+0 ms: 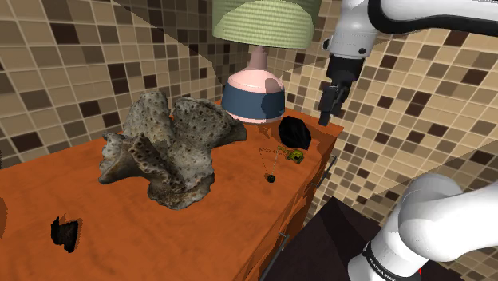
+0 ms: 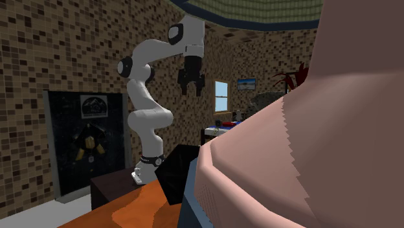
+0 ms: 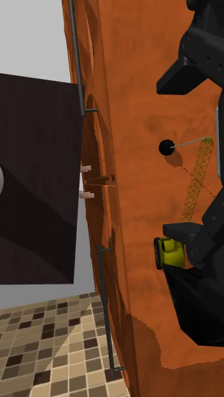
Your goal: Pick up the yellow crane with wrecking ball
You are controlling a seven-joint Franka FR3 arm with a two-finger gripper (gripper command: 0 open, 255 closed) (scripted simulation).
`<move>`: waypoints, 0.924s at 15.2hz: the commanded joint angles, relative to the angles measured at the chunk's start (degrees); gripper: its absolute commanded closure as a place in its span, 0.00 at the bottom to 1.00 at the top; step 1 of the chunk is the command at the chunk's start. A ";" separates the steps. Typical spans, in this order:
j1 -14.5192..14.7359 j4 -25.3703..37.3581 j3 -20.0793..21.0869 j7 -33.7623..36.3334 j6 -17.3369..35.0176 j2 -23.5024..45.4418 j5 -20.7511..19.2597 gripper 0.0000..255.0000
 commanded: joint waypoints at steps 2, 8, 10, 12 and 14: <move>-1.43 -0.49 0.82 4.19 1.60 1.40 0.99 0.00; -9.95 -2.73 4.97 28.16 11.46 10.15 6.11 0.00; -12.59 -3.41 5.93 35.80 14.85 13.00 7.47 0.00; -15.14 -4.17 6.68 43.26 18.30 15.72 8.70 0.00; -17.60 -5.07 7.24 50.55 21.81 18.27 9.84 0.00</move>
